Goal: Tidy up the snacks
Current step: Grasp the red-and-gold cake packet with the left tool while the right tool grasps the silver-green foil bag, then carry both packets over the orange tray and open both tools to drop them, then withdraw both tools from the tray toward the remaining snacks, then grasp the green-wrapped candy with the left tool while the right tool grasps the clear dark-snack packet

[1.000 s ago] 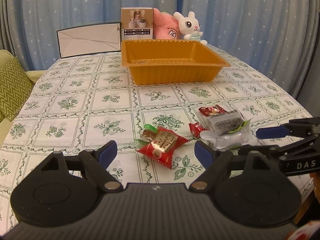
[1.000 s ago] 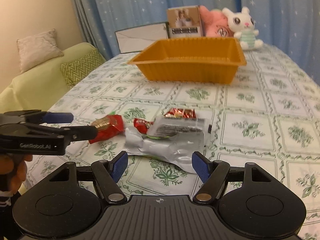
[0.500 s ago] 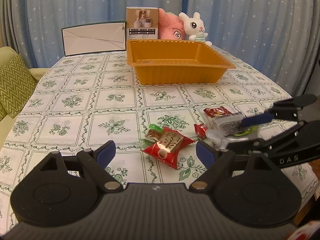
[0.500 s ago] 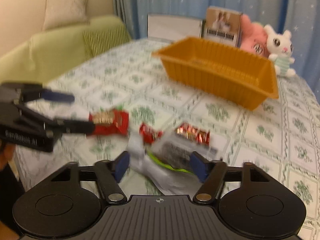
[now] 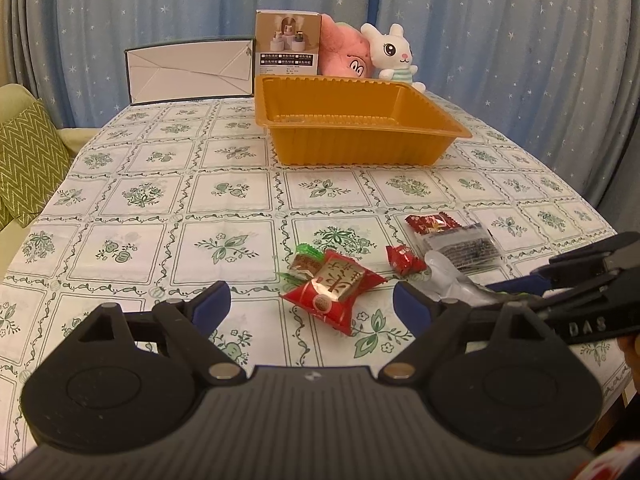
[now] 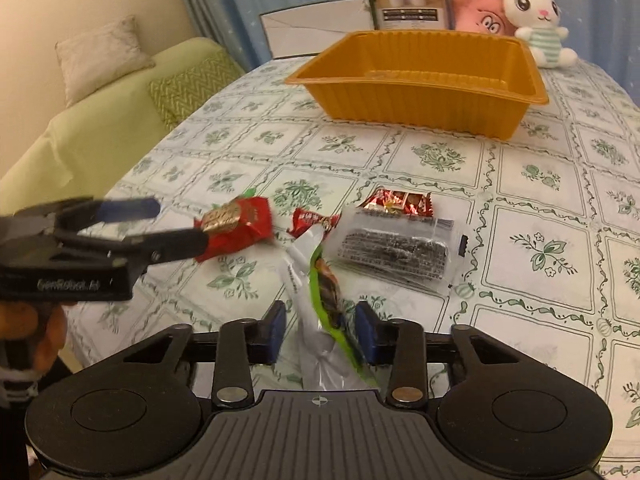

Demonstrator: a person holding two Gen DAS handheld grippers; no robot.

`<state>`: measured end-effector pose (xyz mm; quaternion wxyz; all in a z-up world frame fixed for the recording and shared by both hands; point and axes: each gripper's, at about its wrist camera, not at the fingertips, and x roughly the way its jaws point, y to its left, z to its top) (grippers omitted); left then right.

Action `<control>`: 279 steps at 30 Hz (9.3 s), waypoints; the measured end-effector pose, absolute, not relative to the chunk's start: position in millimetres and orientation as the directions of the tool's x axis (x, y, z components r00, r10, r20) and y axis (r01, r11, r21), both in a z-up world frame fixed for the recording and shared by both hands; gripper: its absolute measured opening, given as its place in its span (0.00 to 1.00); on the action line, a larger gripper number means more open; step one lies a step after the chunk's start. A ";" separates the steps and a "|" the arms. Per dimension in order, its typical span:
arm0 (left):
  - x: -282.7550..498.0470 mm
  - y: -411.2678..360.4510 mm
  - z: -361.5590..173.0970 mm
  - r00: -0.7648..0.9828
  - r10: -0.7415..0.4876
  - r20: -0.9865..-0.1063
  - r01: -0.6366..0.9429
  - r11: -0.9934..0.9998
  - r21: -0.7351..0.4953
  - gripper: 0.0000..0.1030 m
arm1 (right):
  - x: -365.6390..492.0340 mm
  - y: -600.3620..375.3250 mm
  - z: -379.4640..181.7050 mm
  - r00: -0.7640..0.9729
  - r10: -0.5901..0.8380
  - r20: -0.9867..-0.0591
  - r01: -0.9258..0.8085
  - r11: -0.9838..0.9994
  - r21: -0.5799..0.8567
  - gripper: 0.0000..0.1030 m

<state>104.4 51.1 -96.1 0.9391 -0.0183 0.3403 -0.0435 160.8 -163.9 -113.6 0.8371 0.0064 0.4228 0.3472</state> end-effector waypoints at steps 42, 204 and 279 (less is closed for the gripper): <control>138.3 16.7 -113.4 0.651 -0.169 -0.740 0.226 0.974 -0.024 0.21 | 136.5 -166.4 -119.2 0.556 0.462 -0.691 -0.516 0.844 0.149 0.22; 93.6 33.6 38.7 0.786 -0.088 -0.612 0.030 0.994 -0.103 0.84 | 118.1 -246.8 26.9 0.743 0.272 -0.611 -0.138 0.956 0.258 0.66; 172.1 53.2 -83.1 0.618 -0.141 -0.774 0.105 0.990 -0.096 0.84 | 200.8 -140.6 -112.9 0.497 0.444 -0.746 -0.593 0.801 0.081 0.43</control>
